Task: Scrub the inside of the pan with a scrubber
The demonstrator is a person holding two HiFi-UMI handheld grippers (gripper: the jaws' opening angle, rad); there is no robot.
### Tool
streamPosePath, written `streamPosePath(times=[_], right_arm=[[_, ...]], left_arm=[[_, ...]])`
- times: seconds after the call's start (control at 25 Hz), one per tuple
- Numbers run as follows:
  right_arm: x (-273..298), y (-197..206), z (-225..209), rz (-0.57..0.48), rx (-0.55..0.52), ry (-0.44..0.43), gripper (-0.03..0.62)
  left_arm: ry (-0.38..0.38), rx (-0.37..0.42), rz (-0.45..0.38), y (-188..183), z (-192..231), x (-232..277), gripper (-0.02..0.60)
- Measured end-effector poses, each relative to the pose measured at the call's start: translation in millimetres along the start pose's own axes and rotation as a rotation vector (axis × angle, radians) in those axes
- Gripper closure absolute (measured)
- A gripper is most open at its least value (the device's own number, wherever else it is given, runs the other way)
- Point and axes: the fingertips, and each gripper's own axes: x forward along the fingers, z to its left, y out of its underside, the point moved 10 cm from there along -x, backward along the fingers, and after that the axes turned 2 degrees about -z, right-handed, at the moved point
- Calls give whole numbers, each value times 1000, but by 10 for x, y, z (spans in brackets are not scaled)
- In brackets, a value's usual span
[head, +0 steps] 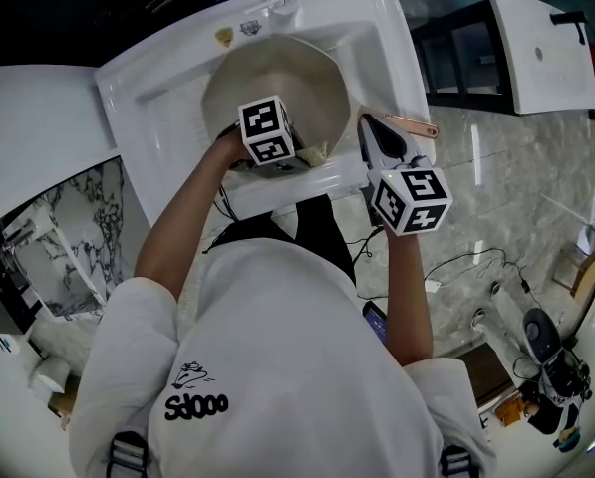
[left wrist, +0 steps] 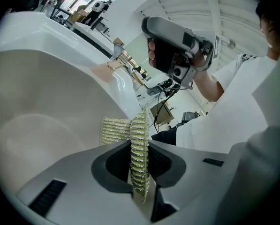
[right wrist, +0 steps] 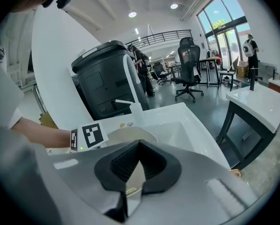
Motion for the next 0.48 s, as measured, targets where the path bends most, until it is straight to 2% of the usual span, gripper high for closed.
streamPosePath(times=[0.12, 0.24, 0.48], right_arm=[[15, 11, 7, 7, -4, -2, 585], [26, 44, 3, 19, -3, -3, 585], [3, 123, -68, 46, 12, 13, 586]], left_arm=[[-43, 34, 58, -11, 37, 14, 515], [-132, 107, 142, 14, 92, 70, 515], [-283, 163, 232, -14, 236, 111, 515]])
